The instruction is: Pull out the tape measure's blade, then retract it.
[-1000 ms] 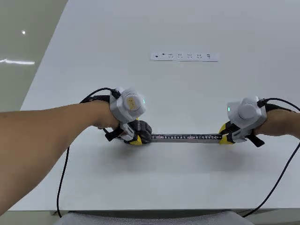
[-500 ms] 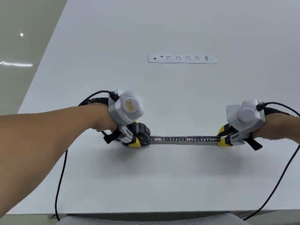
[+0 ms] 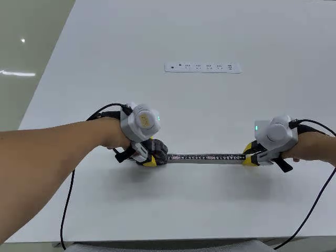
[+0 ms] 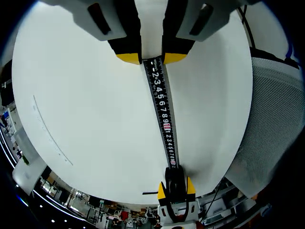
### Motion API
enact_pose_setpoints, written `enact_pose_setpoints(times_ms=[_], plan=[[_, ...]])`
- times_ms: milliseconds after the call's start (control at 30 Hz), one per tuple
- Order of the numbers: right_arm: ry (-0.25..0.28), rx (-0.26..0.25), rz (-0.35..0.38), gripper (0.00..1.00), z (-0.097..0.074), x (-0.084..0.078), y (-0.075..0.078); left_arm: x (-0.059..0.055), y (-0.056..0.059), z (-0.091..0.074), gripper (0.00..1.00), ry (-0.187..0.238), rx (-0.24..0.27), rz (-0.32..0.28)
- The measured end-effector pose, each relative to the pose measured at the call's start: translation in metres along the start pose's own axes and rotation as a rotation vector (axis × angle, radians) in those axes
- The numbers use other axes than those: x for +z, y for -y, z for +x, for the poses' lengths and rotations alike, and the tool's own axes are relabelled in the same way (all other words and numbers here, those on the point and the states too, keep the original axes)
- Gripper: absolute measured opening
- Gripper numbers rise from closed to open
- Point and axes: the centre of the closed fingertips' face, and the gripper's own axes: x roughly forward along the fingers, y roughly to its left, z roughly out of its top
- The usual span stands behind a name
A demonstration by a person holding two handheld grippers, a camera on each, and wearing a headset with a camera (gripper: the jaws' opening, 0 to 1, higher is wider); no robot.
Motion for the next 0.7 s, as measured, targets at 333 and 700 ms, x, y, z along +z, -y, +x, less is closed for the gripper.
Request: enact_pose_setpoints(times_ms=[333,700], plan=[[0.07,-0.111,0.137,0.41,-0.012,0.005,0.019,0.0,0.001,0.0,0.36,-0.004,0.004,0.004],[0.218,-0.202,0.32,0.8,-0.026,0.007,0.024,0.0,0.001,0.0,0.36,-0.017,0.004,0.015]])
